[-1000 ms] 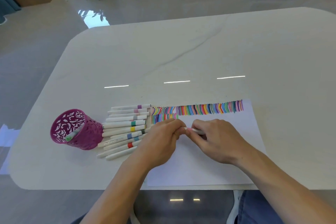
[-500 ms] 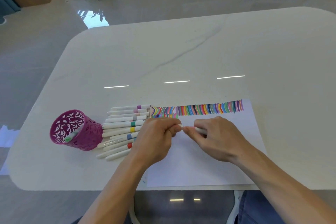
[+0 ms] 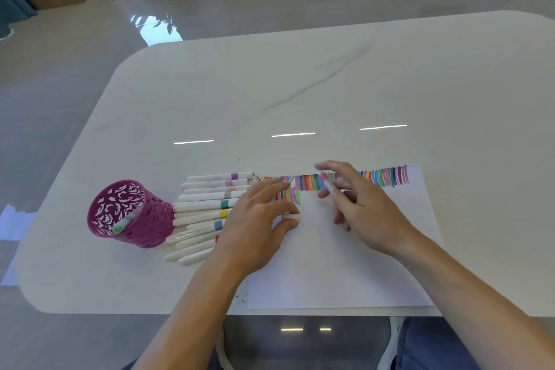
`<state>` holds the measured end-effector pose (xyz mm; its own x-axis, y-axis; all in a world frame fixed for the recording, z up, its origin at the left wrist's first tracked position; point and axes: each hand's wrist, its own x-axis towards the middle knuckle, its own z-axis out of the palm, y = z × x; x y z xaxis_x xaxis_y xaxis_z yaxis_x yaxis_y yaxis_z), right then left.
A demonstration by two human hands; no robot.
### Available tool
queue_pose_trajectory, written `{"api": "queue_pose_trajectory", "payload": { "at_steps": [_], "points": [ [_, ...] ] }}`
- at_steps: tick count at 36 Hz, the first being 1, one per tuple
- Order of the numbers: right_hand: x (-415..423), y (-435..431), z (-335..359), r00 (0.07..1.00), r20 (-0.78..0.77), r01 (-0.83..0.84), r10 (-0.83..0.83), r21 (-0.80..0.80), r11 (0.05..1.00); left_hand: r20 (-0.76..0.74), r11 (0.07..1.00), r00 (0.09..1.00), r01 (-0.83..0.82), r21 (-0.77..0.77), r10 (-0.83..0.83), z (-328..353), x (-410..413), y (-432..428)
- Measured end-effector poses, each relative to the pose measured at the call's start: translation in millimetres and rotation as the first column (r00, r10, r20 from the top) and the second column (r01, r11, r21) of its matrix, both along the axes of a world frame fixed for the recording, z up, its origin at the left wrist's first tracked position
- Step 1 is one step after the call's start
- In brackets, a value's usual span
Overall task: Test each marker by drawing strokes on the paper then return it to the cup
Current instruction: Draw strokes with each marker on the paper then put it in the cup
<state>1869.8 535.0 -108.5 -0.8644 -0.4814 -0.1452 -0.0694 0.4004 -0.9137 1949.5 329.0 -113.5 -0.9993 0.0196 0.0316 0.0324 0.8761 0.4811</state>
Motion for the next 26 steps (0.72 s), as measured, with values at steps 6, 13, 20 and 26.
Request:
{"api": "queue_pose_trajectory", "payload": {
  "at_steps": [6,13,20,26],
  "points": [
    [3,-7,2,0.98,0.199,0.054,-0.003,-0.248,0.967,0.057,0.998,0.996,0.062,0.027,-0.064,-2,1,-3],
    [3,-11,-3,0.995,0.092,-0.012,0.034,-0.223,0.975,0.062,0.998,0.997,0.051,0.019,-0.053,-1,2,-1],
    [6,-16,-11,0.998,0.064,0.035,-0.021,-0.228,0.973,0.061,0.998,0.997,0.052,0.031,-0.054,-2,2,-1],
    [9,-17,-14,0.986,0.151,0.111,-0.07,-0.283,0.953,0.052,0.998,0.997,0.053,0.041,-0.055,-4,2,-1]
  ]
}}
